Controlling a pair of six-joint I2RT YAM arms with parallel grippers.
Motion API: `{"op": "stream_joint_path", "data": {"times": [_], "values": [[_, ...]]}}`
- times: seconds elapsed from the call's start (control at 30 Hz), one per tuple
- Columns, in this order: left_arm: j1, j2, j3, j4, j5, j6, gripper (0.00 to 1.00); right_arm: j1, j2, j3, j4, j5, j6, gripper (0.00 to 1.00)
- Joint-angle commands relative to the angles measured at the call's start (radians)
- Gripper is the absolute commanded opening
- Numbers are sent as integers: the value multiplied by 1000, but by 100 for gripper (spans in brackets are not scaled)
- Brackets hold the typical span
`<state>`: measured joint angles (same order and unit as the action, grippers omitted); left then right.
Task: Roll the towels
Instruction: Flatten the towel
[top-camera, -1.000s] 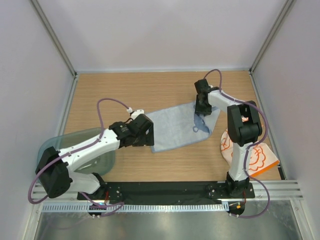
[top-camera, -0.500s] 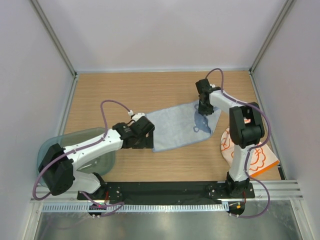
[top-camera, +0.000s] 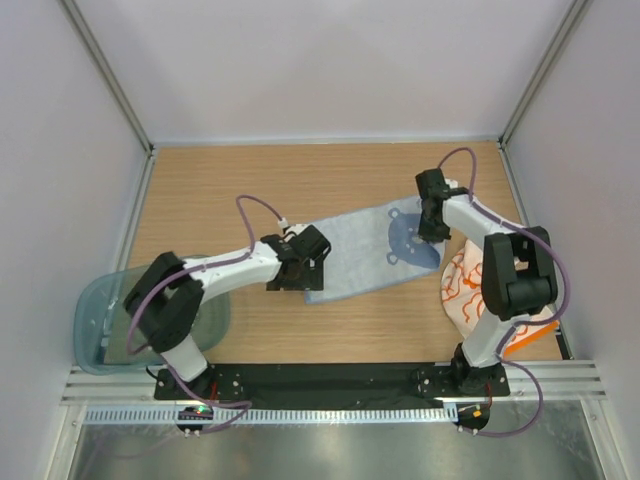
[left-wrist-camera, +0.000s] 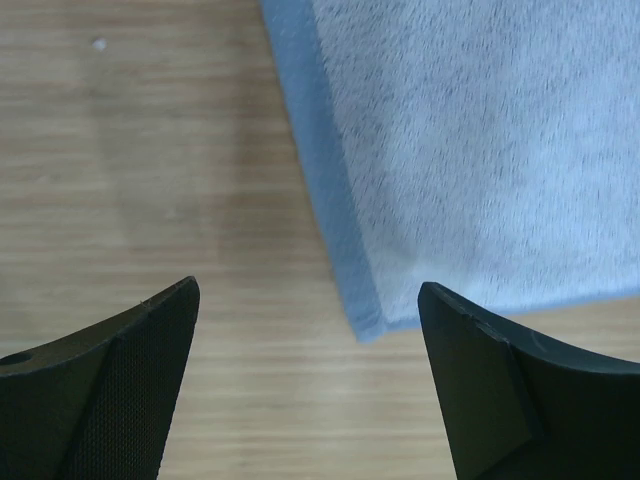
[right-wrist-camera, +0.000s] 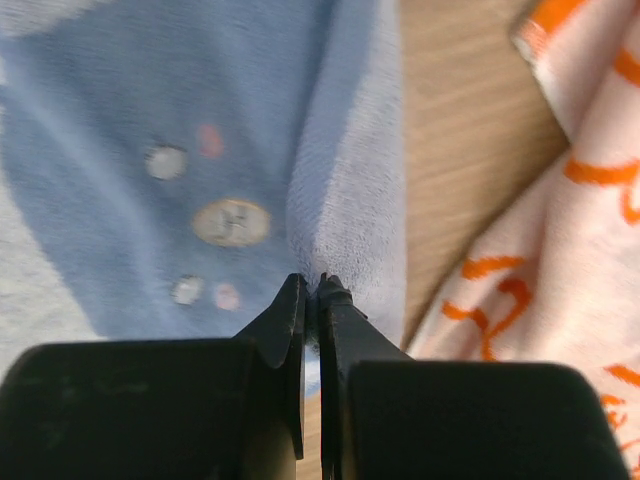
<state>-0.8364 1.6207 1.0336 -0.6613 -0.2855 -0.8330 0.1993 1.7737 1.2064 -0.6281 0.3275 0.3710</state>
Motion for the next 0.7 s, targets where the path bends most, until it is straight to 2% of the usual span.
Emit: {"op": "stream_joint_path", "data": {"times": [0.0,0.07,0.13,0.27,0.3,0.4,0.53,0.67], "values": [[28,108,72,77,32,2,91,-72,-127,-70,14,15,42,1],[39,196,120,62,46,-5,88,-92,-145,-90,8,13,43,1],[52,241,143,68,78,-9,80,-93,-155,-88,4,-1,43,1],[62,298,152,101,143,-5,42,-97,-155,-85,2,-2,39,1],[63,307,151,106,152,-5,20,-98,-154,-88,4,-4,42,1],[86,305,141,98,152,-6,0,-100,-142,-90,14,-27,45,1],[180,245,100,74,135,11,0,-100,-126,-105,40,-87,45,1],[334,163,51,54,131,43,0,-98,-106,-136,82,-191,57,1]]}}
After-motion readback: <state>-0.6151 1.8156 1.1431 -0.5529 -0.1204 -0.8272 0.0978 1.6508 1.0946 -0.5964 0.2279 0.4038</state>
